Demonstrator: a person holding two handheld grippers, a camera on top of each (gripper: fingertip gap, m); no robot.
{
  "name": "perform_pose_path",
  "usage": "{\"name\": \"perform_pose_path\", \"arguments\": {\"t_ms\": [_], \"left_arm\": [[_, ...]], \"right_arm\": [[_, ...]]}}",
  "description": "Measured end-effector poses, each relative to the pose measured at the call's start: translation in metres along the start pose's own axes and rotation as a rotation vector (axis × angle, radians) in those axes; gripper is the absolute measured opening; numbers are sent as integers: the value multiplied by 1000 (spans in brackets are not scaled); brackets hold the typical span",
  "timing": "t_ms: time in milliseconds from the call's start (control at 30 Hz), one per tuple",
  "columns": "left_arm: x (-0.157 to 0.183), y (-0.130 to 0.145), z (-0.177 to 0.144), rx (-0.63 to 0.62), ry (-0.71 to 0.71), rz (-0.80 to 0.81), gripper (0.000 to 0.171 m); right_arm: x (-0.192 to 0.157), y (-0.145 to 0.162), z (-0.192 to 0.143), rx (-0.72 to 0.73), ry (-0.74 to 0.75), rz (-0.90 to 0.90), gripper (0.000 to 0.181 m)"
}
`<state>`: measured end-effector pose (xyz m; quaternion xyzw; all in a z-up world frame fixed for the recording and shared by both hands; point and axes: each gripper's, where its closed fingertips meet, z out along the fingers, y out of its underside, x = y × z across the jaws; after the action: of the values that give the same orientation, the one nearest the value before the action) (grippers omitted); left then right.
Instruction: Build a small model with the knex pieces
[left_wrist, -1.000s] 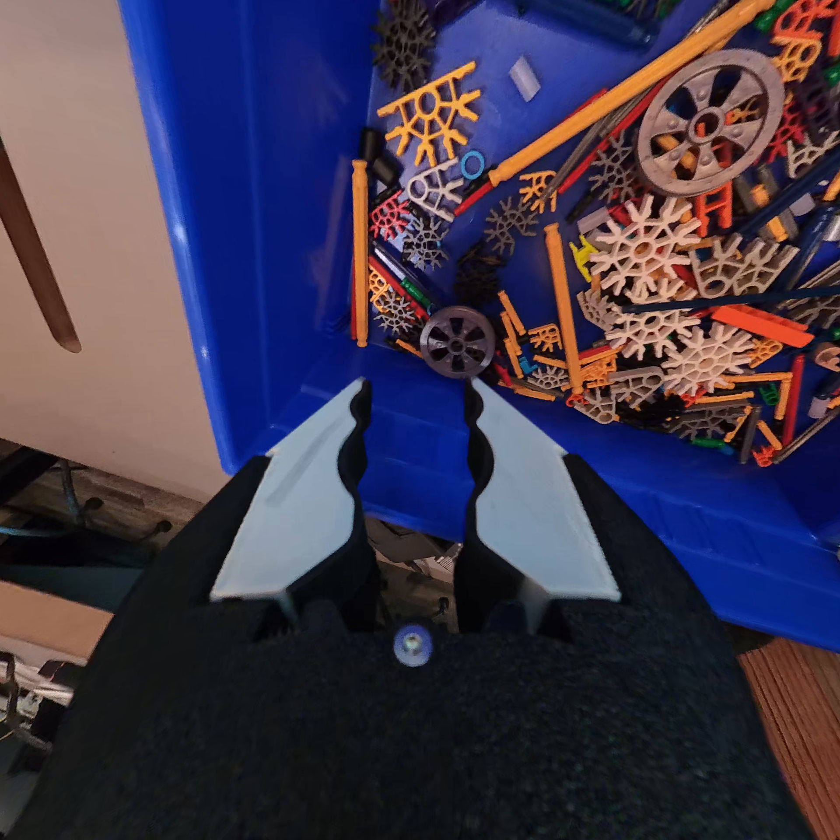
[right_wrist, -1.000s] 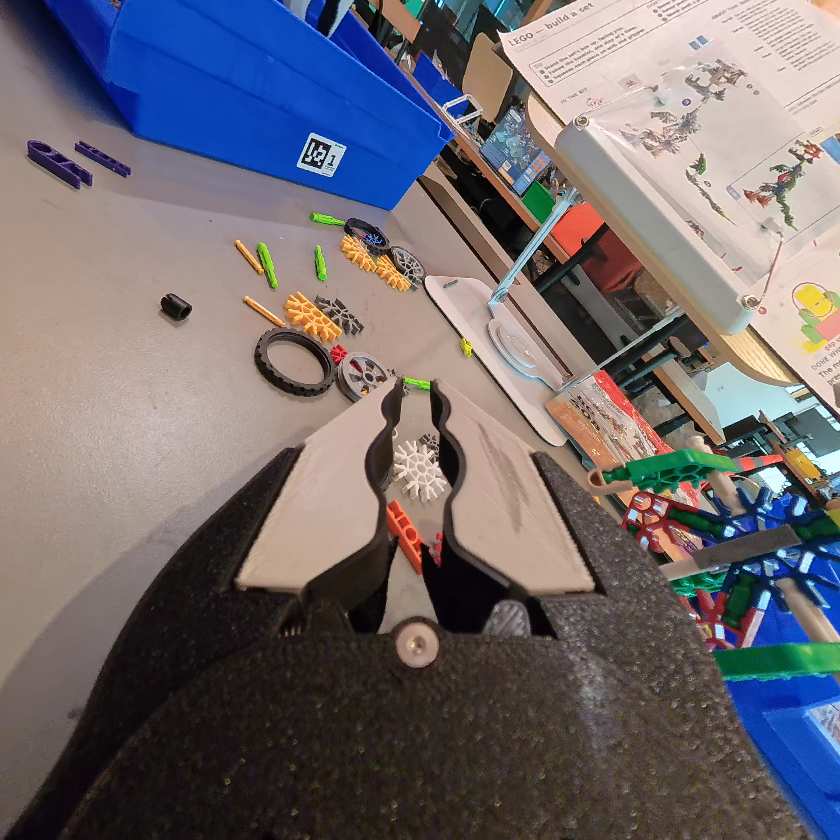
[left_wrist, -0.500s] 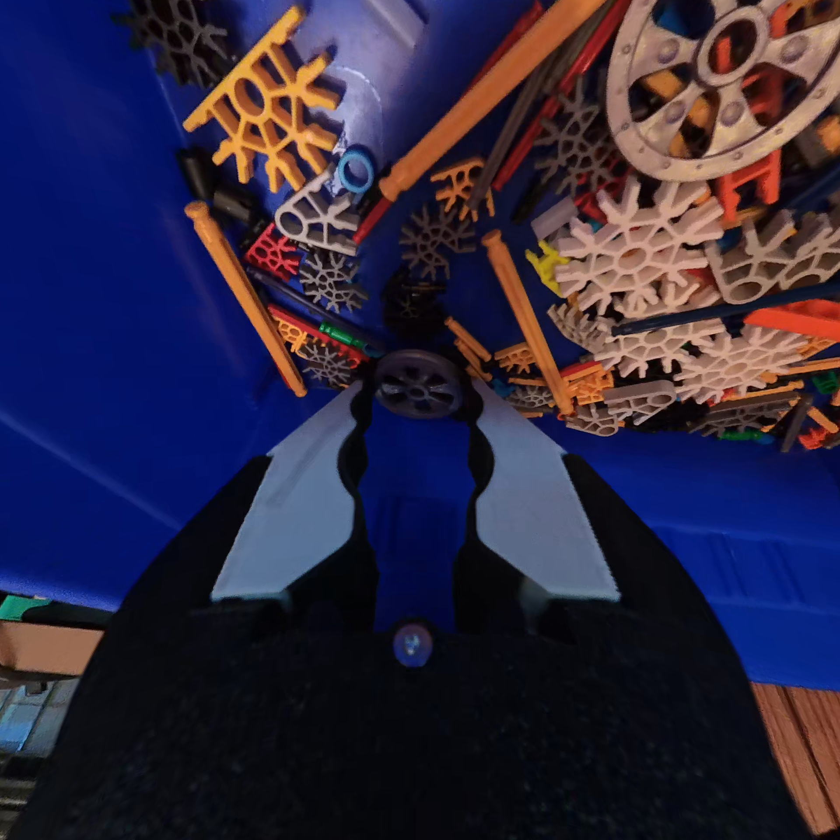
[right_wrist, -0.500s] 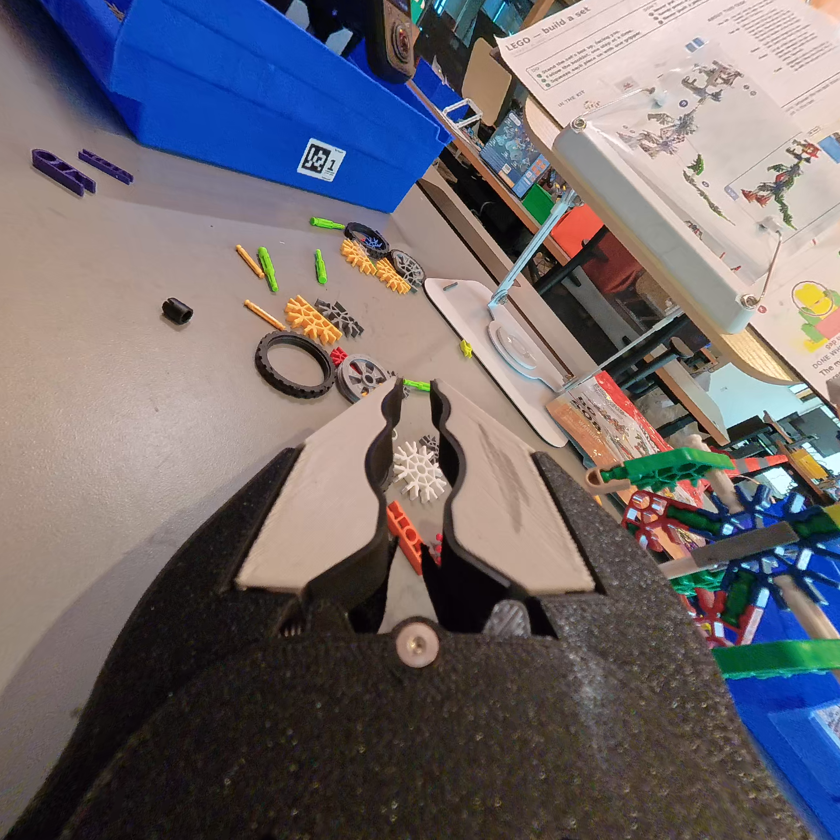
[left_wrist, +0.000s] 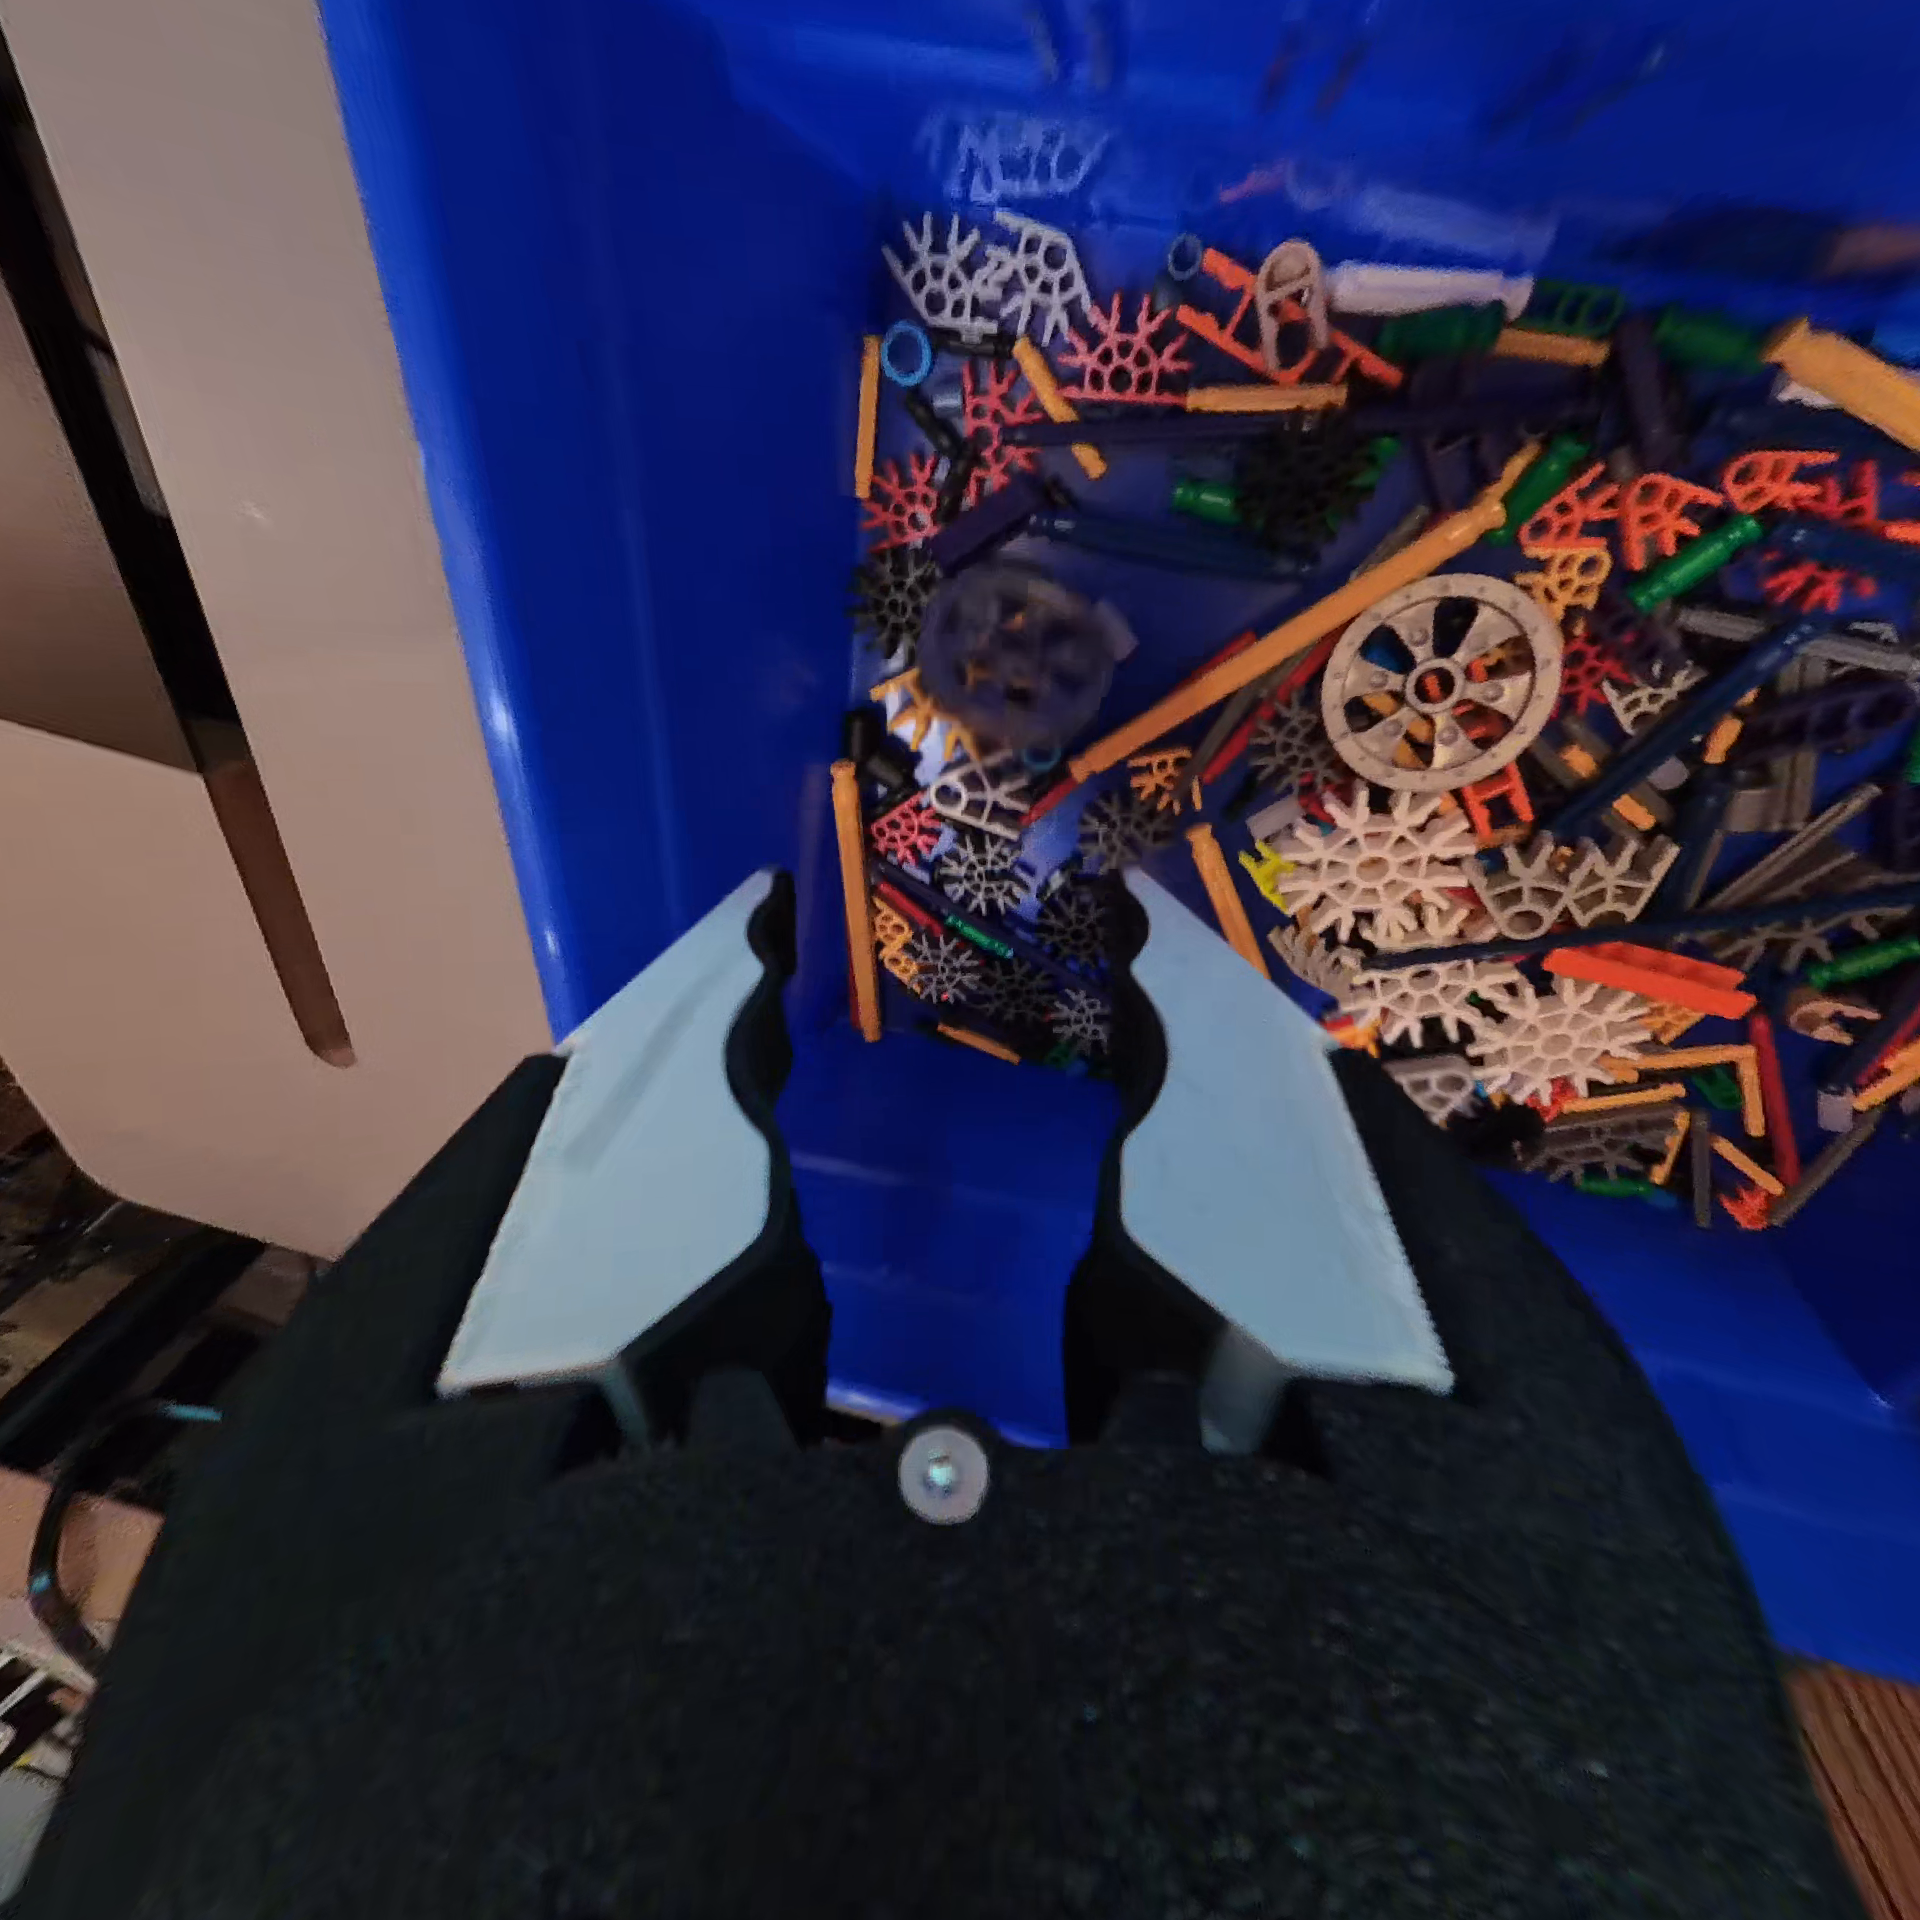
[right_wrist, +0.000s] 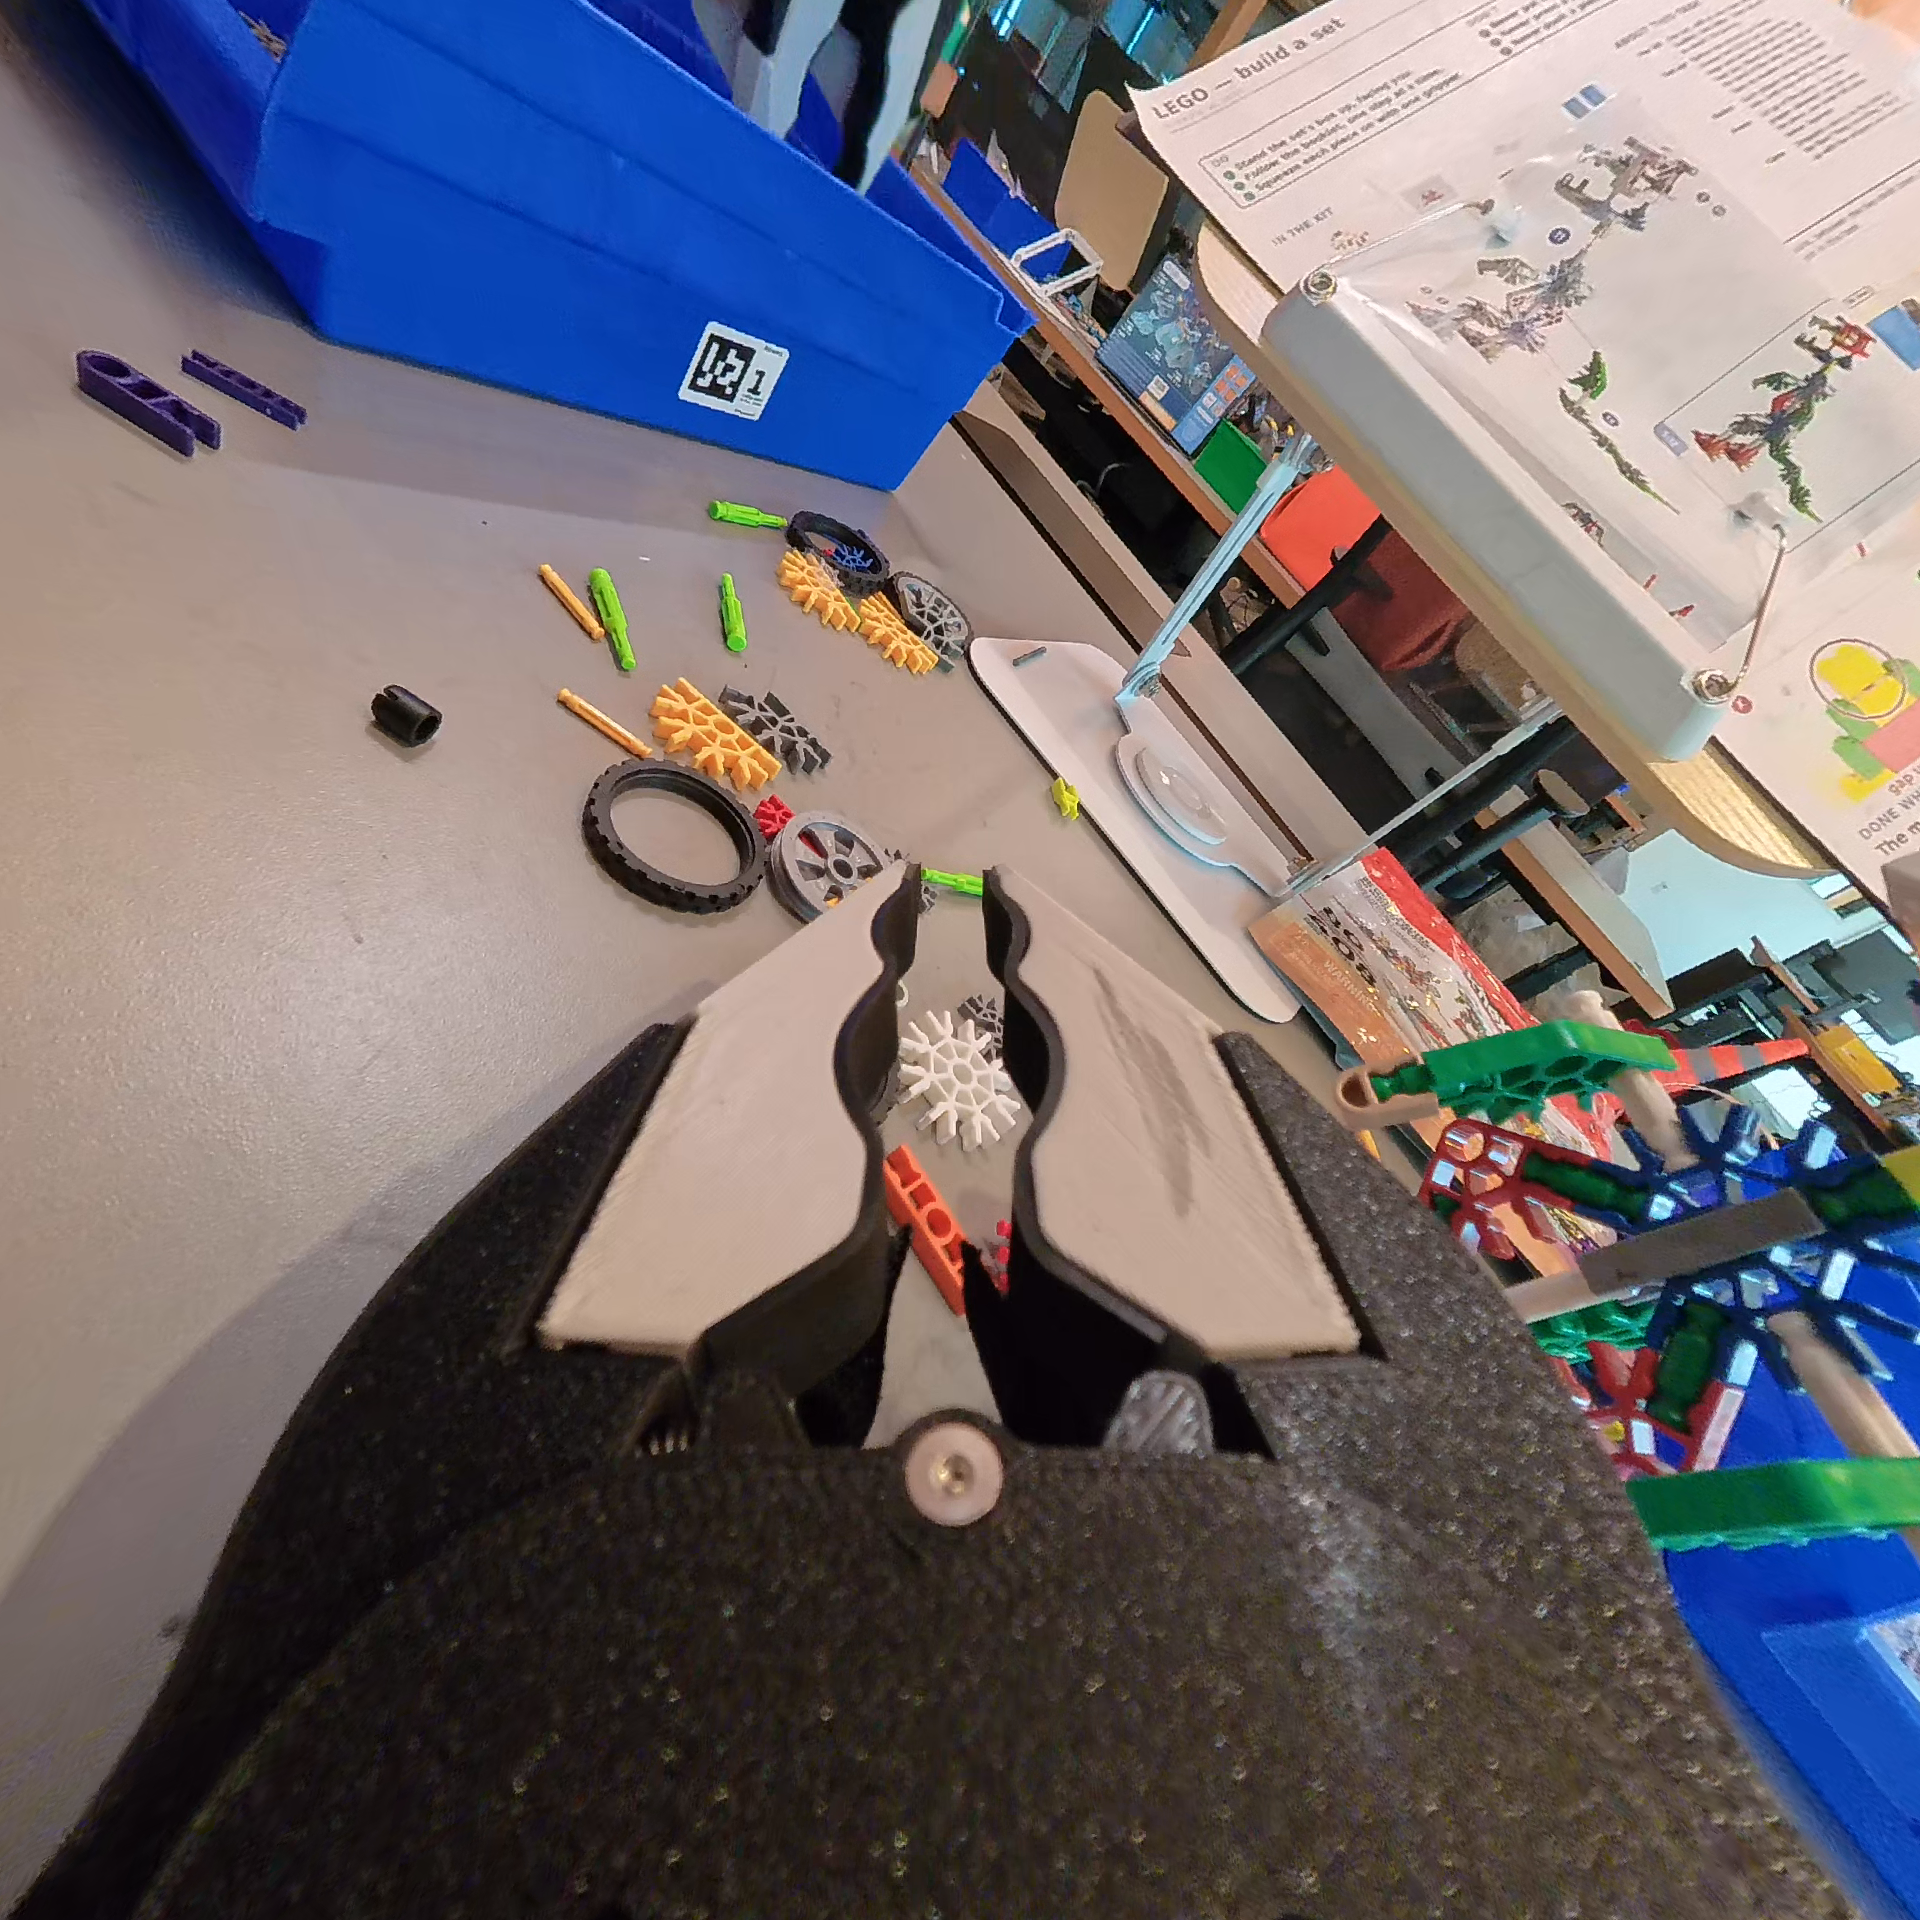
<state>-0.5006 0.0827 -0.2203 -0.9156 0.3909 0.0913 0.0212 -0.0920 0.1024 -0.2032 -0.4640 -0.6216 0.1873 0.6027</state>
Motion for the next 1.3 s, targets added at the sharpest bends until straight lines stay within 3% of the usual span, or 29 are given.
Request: {"name": "perform_pose_path", "arguments": {"t_ms": [233,533,733,967,1167,1300], "left_arm": [[-17,35,-14,-50,-42,-65,53],[-19,45,-20,-51,-44,-82,48],[1,25,-19,17,0,-40,45],[43,-21,-19,185,99,75,40],[69,-62,-7,313,113,158,41],[77,-73,8,349,153,152,42]], "right_arm": [[0,0,0,2,-1,2,9],[0,0,0,0,-1,0,9],[-1,1,0,-5,1,-7,9],[-2,2,2,-22,4,-27,9],[-4,4,3,-36,5,-46,9],[-5,5,4,-41,6,-51,9]]}}
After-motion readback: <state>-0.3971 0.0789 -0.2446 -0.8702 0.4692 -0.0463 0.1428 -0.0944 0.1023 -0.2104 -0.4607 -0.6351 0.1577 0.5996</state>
